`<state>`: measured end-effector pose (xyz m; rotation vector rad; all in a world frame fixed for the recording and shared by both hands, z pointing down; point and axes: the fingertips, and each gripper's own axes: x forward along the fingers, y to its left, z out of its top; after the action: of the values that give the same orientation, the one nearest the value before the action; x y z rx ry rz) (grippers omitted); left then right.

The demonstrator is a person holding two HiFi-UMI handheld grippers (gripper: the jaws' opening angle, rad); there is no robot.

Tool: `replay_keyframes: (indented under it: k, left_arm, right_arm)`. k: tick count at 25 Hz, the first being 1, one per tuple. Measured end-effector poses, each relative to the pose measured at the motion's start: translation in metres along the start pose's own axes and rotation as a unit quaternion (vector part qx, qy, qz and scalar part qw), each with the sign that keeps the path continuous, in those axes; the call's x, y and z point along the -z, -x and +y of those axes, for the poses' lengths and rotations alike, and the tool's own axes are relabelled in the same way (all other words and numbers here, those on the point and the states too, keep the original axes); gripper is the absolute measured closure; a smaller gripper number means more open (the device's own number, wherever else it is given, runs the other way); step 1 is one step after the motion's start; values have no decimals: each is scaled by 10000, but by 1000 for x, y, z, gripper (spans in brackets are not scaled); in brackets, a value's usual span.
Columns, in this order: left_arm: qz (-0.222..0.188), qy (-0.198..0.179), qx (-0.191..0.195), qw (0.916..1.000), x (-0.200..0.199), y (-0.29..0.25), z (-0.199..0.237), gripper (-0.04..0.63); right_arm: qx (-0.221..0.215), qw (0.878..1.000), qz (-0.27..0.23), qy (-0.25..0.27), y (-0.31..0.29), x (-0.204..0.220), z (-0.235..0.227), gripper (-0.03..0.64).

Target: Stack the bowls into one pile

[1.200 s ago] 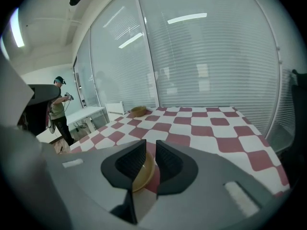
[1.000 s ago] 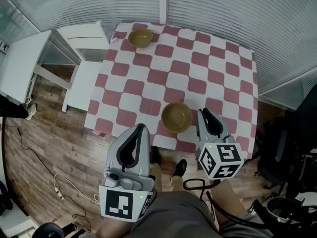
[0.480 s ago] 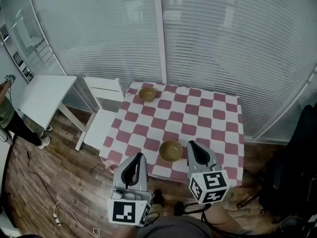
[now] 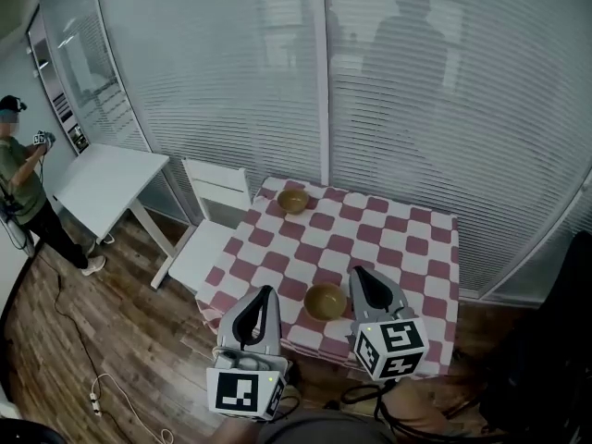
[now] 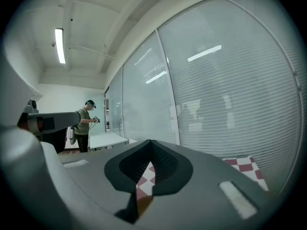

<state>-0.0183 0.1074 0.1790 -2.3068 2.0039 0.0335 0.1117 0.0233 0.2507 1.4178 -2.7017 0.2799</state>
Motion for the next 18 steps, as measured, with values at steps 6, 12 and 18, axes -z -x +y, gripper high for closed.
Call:
replay_keyframes:
  k: [6,12,18]
  left_arm:
    - [50,121,-81,9999,20,-32,32,595]
    - [228,214,88,9995,50,-92,77,595]
    - [518,340,394,9973,77,-158,126,595]
  right_arm:
    - [-131,9999,-19,34,-45,-7,6,589]
    - [-152,9995,162,-233,-115,-5,13,589]
    - [47,9988,367,-333,-203,-5,15,589]
